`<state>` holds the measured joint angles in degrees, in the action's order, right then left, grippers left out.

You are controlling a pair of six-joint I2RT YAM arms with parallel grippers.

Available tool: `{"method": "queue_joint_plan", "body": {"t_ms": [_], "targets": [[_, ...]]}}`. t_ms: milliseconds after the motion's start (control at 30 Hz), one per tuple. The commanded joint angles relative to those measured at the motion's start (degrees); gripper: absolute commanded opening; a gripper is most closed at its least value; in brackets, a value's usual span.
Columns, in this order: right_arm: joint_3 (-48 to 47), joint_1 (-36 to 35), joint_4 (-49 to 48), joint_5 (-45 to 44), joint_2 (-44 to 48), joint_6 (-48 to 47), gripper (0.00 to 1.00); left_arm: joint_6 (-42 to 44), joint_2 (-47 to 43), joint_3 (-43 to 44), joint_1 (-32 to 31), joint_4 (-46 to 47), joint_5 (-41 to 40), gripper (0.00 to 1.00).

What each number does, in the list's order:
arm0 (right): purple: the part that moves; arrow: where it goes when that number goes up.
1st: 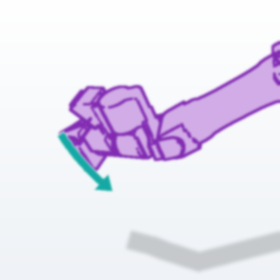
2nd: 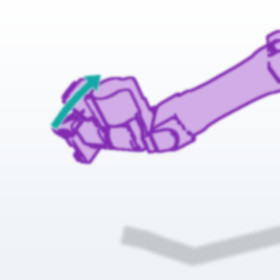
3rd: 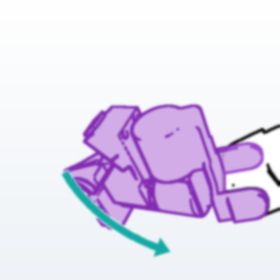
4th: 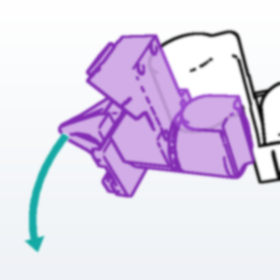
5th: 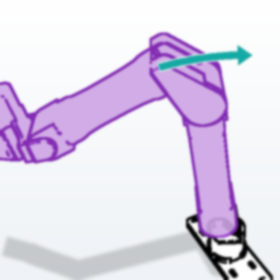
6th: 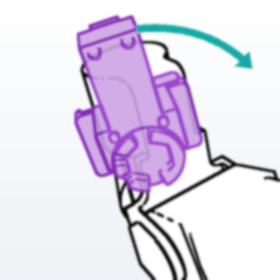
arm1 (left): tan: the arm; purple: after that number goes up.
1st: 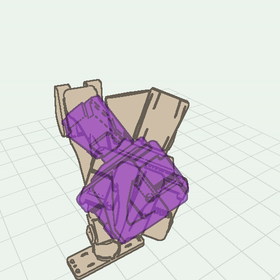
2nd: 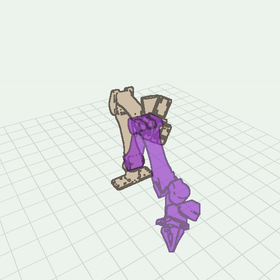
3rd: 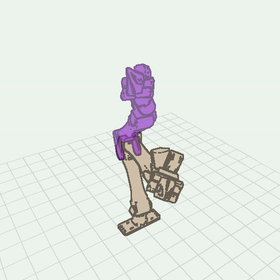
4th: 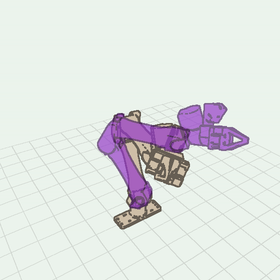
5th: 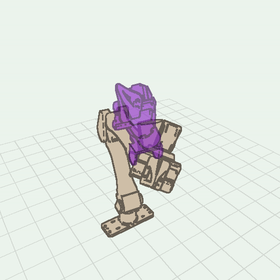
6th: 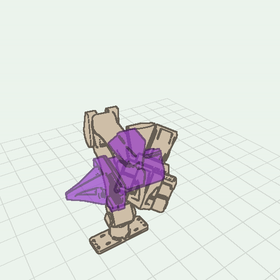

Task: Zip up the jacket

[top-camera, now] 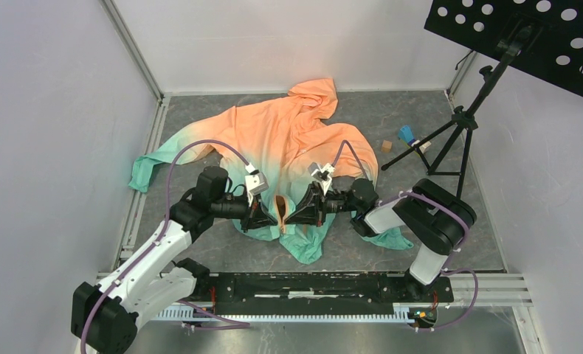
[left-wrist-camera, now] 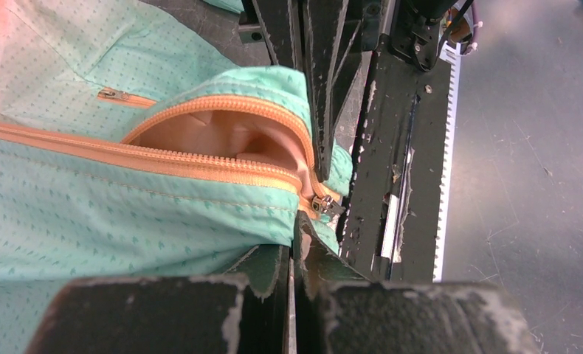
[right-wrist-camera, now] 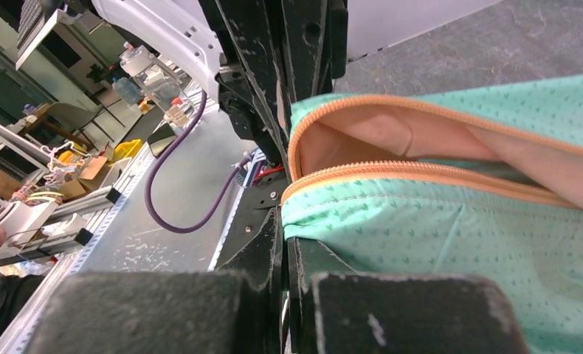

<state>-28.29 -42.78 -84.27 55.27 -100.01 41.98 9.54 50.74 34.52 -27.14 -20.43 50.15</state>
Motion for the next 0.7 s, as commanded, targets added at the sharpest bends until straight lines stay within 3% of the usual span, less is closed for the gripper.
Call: {"method": "queue_joint_plan", "body": {"t_ms": [0, 300, 667], "targets": [[-2.33, 0.50, -27.71, 0.35, 2.77, -0.57, 0.00, 0.05, -0.03, 0.41, -0.29, 2.22, 3.28, 0.02], [1.36, 1.00, -27.79, 2.02, 2.13, -3.85, 0.00, -1.24, -2.74, 2.17, -0.29, 1.79, 3.49, 0.02], [4.04, -3.43, -27.94, 6.06, 6.91, -13.03, 0.00, -2.88, -7.30, -0.06, -0.20, 8.29, 9.99, 0.02]]}}
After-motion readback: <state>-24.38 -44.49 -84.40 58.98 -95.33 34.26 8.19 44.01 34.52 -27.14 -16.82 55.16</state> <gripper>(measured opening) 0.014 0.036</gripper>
